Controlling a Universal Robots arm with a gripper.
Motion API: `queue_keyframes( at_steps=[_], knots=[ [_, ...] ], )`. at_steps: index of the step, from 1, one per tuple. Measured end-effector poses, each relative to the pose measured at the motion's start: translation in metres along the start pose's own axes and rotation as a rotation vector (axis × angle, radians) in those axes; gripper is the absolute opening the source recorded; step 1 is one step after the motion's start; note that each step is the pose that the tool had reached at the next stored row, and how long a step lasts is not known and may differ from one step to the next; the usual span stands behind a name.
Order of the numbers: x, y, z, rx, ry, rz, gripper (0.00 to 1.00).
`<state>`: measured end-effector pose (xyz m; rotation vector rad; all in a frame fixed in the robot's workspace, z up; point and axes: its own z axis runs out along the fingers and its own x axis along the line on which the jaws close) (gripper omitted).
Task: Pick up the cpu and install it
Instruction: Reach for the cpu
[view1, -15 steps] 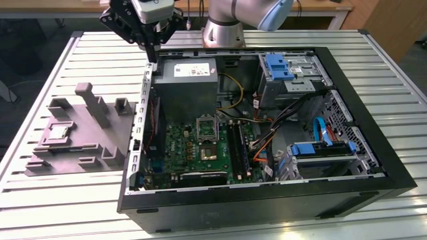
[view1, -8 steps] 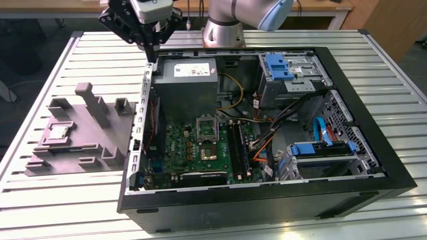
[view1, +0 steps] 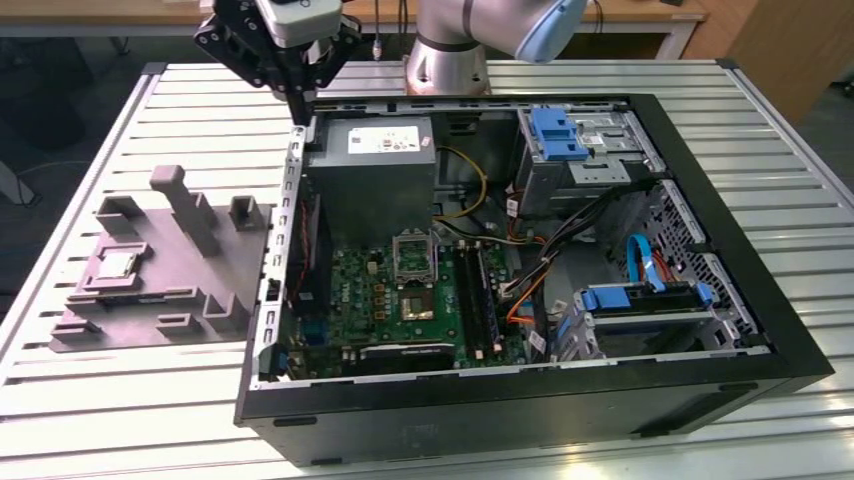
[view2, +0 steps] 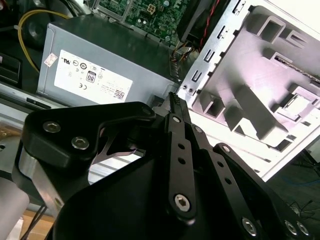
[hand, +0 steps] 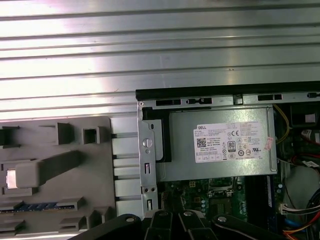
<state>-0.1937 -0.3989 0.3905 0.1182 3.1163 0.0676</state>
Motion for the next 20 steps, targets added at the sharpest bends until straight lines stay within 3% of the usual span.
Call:
queue_keyframes(
  at_steps=[20],
  knots=[
    [0.0055,-0.0004,-0.0002,0.0001,0.0001,0.0,0.11]
  ],
)
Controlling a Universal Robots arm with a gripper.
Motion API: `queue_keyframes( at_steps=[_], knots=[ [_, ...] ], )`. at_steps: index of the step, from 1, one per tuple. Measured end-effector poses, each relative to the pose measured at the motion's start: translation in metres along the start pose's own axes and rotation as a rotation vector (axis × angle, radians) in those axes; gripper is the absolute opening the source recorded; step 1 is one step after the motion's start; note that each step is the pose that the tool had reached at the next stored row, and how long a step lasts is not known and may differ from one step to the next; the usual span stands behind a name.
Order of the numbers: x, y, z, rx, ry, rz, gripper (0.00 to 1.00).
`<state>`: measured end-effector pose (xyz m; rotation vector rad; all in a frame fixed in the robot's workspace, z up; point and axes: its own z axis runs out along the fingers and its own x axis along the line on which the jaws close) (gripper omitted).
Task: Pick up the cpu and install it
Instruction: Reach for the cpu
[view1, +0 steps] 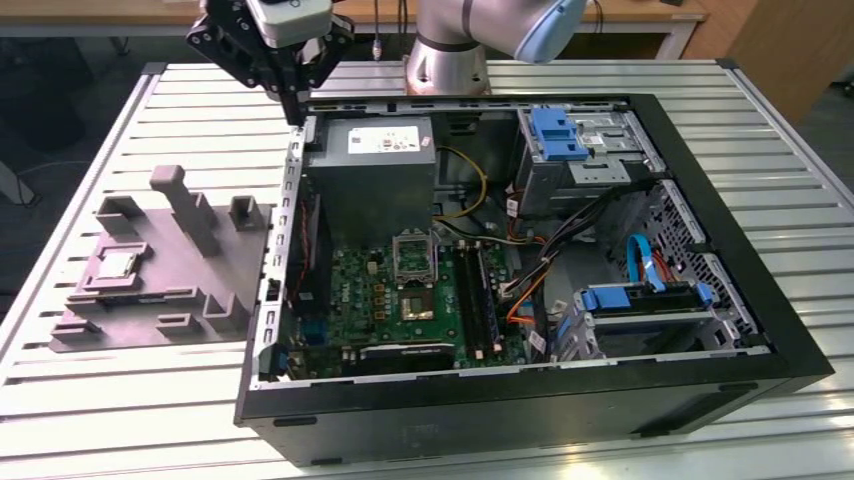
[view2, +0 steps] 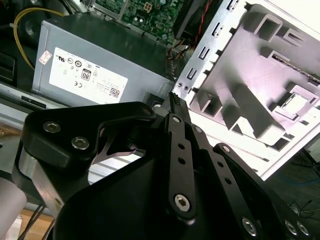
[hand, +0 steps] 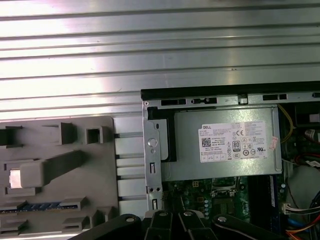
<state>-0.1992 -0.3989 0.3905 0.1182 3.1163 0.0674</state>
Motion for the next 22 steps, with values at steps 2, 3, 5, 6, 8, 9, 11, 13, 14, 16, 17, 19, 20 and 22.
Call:
queue_keyframes(
  at_steps=[2,3,5,6,8,9,11,13,14,16,17,19,20,22],
  knots=[
    [0.0004,0.0,0.0,-0.0001,-0.0001,0.0,0.11],
    [0.0006,0.0,0.0,0.0,-0.0001,0.0,0.11],
    [0.0011,-0.0001,0.0,0.0,0.0,0.0,0.11],
    [0.0014,-0.0001,0.0,-0.0001,0.0,0.0,0.11],
    [0.002,-0.0001,0.0,0.0,0.0,0.0,0.11],
    [0.0023,-0.0002,0.0,-0.0001,-0.0001,0.0,0.11],
    [0.0031,-0.0002,-0.0001,0.0,0.0,0.0,0.11],
    [0.0059,-0.0004,-0.0001,0.0,-0.0001,0.0,0.11],
    [0.0064,-0.0005,-0.0001,-0.0001,-0.0001,0.0,0.11],
    [0.0075,-0.0005,-0.0001,-0.0001,-0.0001,0.0,0.11],
    [0.008,-0.0006,-0.0002,-0.0001,0.0,0.0,0.11],
    [0.009,-0.0007,-0.0002,0.0,-0.0001,0.0,0.11],
    [0.0094,-0.0007,-0.0002,0.0,0.0,0.0,0.11],
    [0.0104,-0.0008,-0.0002,0.0,0.0,0.0,0.11]
  ],
)
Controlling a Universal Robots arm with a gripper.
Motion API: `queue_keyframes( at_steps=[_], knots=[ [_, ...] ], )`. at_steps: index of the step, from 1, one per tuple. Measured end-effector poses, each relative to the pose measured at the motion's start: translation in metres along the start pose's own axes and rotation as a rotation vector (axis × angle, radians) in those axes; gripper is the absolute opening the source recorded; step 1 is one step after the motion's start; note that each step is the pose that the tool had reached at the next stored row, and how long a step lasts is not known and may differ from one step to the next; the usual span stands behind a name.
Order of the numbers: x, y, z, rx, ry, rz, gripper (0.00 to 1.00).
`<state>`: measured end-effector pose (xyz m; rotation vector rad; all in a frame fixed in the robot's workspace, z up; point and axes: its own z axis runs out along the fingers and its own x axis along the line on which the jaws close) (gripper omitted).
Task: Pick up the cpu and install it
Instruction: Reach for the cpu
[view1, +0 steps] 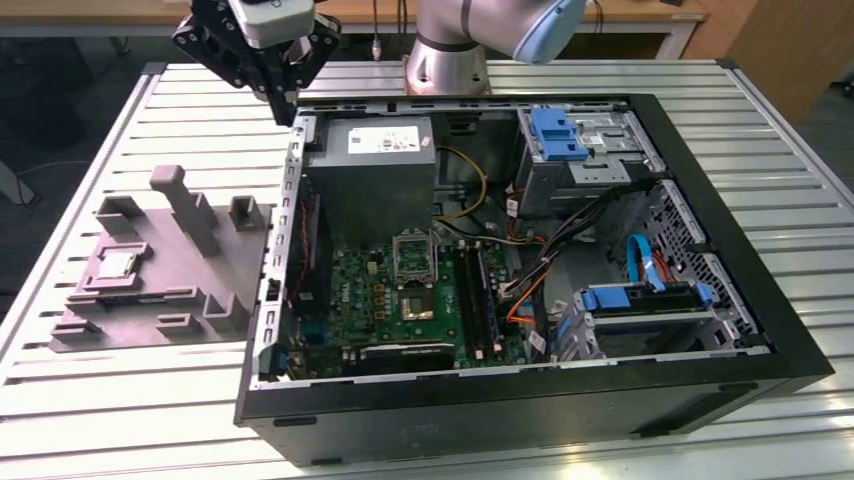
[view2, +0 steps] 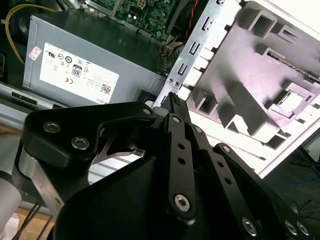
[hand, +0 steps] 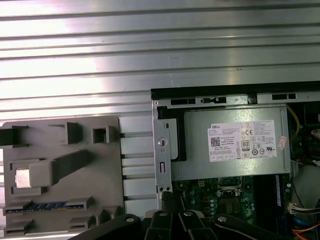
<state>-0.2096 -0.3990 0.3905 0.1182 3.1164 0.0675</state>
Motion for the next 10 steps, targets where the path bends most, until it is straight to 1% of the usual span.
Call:
queue_keyframes(
  at_steps=[10],
  knots=[
    [0.0048,-0.0003,-0.0001,0.0,0.0,0.0,0.11]
  ],
)
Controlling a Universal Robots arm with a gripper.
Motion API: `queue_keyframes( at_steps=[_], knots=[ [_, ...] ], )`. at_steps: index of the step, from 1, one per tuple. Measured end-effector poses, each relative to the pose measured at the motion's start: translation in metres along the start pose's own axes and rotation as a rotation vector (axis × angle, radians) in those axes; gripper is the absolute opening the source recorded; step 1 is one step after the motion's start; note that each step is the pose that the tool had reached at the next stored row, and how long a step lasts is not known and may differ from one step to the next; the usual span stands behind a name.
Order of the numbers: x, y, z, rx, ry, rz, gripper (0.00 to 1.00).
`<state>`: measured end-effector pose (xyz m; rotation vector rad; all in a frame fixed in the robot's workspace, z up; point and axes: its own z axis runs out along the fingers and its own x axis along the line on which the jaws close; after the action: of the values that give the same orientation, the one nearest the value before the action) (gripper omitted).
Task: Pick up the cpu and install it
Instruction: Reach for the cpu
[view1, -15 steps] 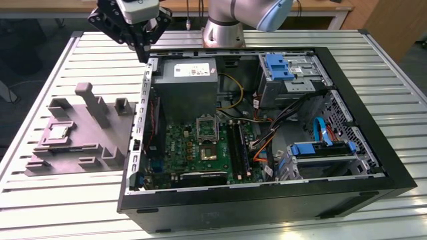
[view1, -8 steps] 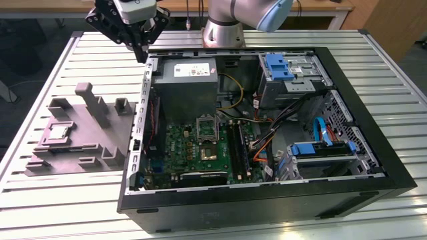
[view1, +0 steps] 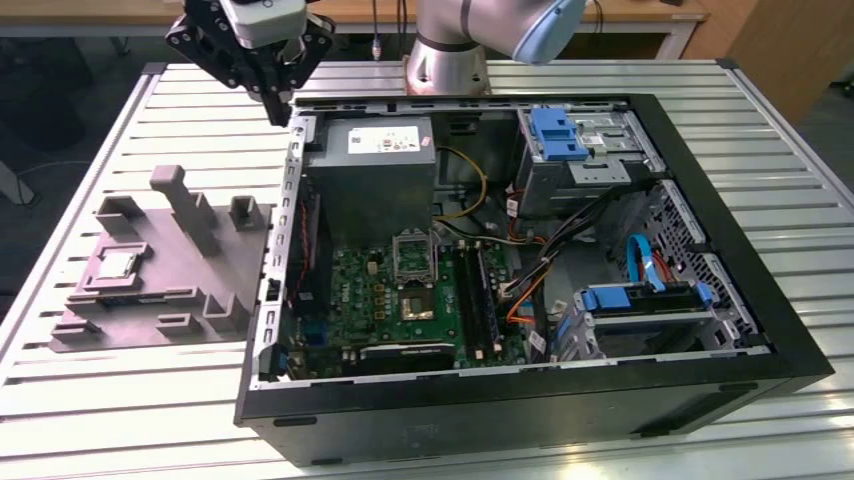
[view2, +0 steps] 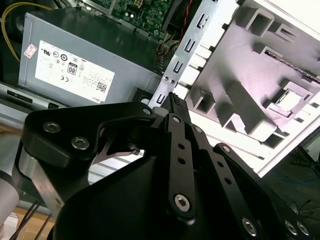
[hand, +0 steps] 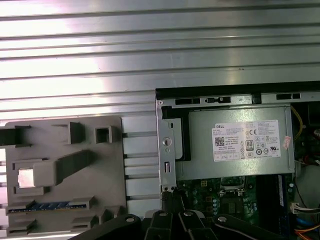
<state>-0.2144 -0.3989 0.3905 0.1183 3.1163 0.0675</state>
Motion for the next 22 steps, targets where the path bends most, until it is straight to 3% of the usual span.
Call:
queue_keyframes(
  at_steps=[8,22],
  knots=[
    [0.0015,-0.0001,0.0,0.0,0.0,0.0,0.11],
    [0.011,-0.0008,-0.0003,0.0,0.0,0.0,0.11]
  ],
)
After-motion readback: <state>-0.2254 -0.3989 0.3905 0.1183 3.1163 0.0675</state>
